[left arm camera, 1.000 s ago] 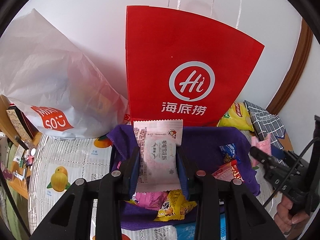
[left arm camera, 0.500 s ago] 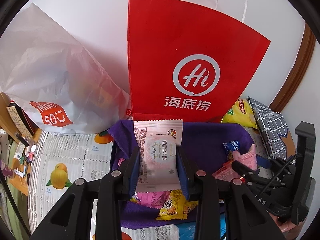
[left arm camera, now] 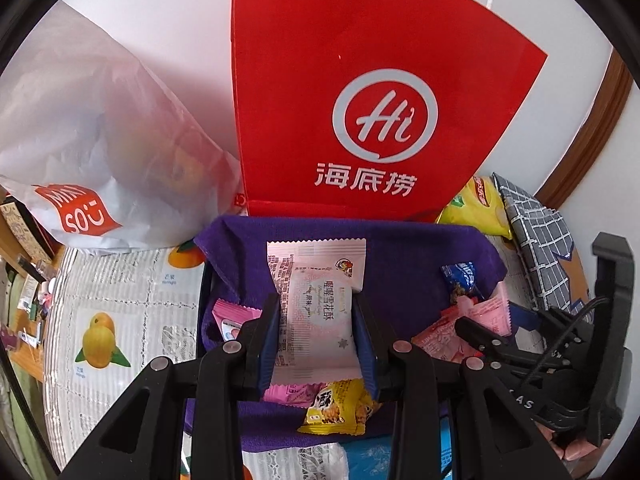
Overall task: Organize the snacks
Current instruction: 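Lower both packets onto the towel and open both tools, then move both open tools back to the loose snacks on the sheet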
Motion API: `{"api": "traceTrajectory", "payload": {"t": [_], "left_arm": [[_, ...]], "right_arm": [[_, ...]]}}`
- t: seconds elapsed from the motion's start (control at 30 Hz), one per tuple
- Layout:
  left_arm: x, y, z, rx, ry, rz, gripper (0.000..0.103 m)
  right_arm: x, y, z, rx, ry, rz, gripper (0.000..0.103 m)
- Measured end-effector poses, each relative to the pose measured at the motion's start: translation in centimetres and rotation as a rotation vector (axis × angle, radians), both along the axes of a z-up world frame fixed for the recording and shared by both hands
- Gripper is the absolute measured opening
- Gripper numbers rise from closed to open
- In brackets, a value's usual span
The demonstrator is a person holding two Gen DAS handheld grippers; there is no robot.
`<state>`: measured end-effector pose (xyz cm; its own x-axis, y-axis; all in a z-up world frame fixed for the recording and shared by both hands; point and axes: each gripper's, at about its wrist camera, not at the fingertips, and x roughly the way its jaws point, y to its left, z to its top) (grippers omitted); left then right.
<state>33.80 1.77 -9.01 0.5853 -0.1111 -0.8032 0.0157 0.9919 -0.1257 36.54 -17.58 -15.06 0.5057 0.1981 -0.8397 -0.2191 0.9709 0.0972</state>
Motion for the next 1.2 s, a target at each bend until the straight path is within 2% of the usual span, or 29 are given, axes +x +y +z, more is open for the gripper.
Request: {"api": "traceTrajectory", "payload": {"t": [0.33, 0.7, 0.97, 1.07, 1.13, 1.2], "left_arm": [[0.4, -1.0, -1.3, 0.017, 0.051, -0.020, 0.033], [0.9, -1.7, -2.7, 0.042, 0.112, -0.033, 0.034], [0.9, -1.9, -2.8, 0.049, 0.111, -0.042, 0.034], [0.9, -2.0, -2.8, 0.040, 0.112, -0.049, 0.039], [0.9, -2.0, -2.6, 0.037, 0.110, -0.047, 0.054], [0.8, -1.9, -2.3, 0.031, 0.099, -0.040, 0.059]], "right_arm": [[-0.6, -0.7, 1.4, 0.010, -0.039, -0.004, 0.066], [-1.6, -0.7, 3.2, -0.014, -0.101, -0.013, 0.066], [-1.8, -1.4, 3.7, 0.005, -0.113, -0.040, 0.066], [-1.9, -1.4, 3.8, 0.008, -0.116, -0.046, 0.066], [-2.0, -1.3, 3.9, 0.010, -0.121, -0.044, 0.066], [-2.1, -1.3, 4.1, 0.008, -0.127, -0.045, 0.066]]}}
